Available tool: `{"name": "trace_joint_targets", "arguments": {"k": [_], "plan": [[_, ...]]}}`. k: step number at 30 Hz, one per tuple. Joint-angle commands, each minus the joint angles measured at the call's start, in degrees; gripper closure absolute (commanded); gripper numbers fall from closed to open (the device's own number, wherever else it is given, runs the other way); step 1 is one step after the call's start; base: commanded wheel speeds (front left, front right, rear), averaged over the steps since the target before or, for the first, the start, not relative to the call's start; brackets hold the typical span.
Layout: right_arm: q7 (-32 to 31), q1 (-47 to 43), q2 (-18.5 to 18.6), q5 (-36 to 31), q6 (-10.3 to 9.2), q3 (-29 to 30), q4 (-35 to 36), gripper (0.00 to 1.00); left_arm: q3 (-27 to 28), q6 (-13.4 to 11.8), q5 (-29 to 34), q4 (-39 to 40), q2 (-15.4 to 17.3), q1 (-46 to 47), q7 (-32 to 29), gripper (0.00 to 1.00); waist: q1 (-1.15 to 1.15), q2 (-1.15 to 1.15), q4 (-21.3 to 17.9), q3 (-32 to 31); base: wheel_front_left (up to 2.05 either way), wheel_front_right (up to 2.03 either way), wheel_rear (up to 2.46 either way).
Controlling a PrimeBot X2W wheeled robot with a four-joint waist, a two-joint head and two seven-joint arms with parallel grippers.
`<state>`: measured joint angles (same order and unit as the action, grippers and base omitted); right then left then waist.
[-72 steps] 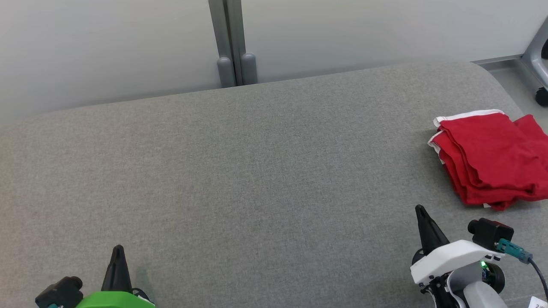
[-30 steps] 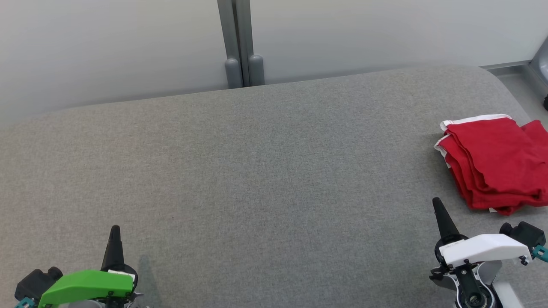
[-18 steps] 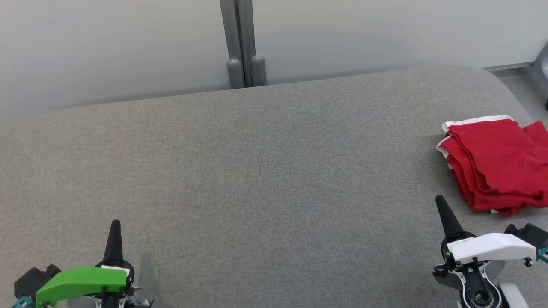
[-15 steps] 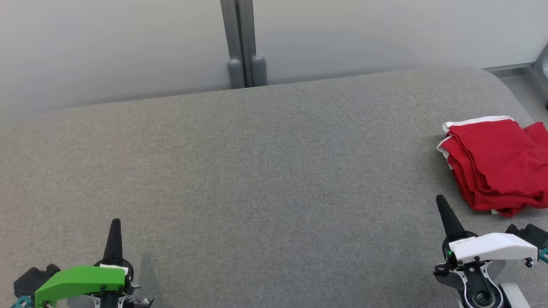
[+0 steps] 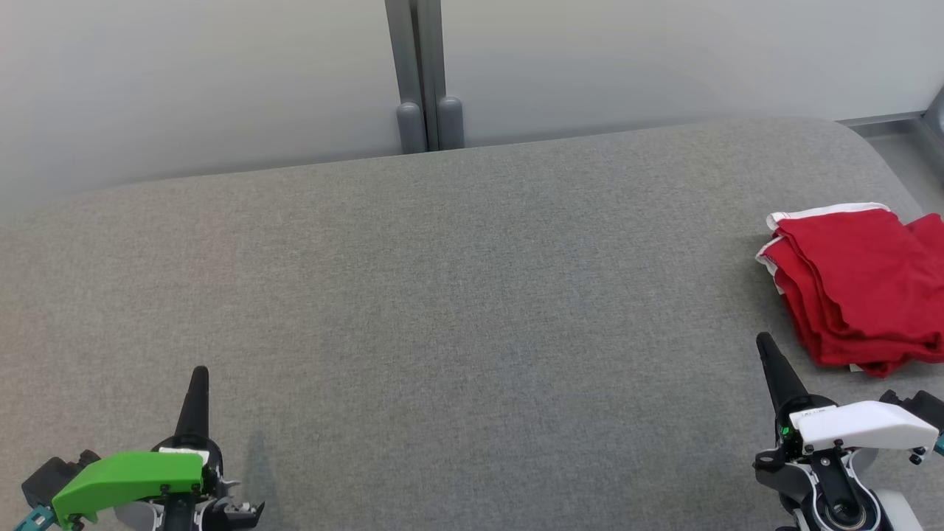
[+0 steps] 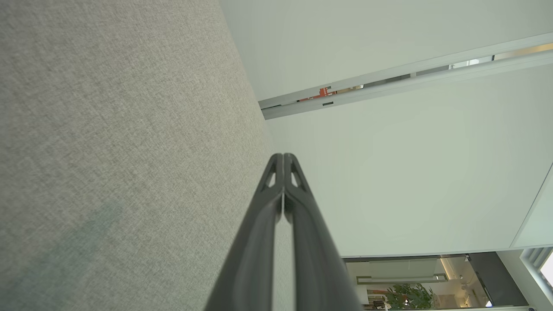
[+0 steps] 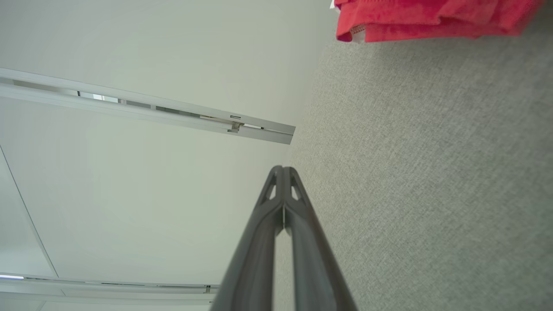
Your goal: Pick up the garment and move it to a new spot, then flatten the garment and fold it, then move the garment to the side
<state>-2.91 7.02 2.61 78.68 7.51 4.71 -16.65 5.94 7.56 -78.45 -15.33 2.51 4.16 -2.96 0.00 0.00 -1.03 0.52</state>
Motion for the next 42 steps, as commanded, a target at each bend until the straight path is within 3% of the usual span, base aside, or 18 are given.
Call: {"name": "trace_joint_targets", "arguments": {"k": [1, 32, 42], "plan": [[-0.4, -0.4, 0.3, 1.3, -0.02, 0.3, 0.7, 1.00, 0.3, -0.1, -1.3, 0.4, 0.5, 1.3, -0.3, 1.00, 0.00, 0.00, 0.0, 0.0, 0.00, 0.00, 0.00], [-3.8, -1.1, 0.4, 13.5, -0.03, 1.9, 2.8, 1.00, 0.7, -0.1, -13.9, 1.4, 0.6, 2.5, -3.6, 1.00, 0.00, 0.00, 1.0, -0.3, 0.00, 0.00, 0.00], [-3.8, -1.1, 0.4, 13.8, -0.03, 1.9, 2.8, 1.00, 0.7, -0.1, -14.0, 1.3, 0.5, 2.3, -3.8, 1.00, 0.00, 0.00, 1.0, -0.3, 0.00, 0.00, 0.00]]}}
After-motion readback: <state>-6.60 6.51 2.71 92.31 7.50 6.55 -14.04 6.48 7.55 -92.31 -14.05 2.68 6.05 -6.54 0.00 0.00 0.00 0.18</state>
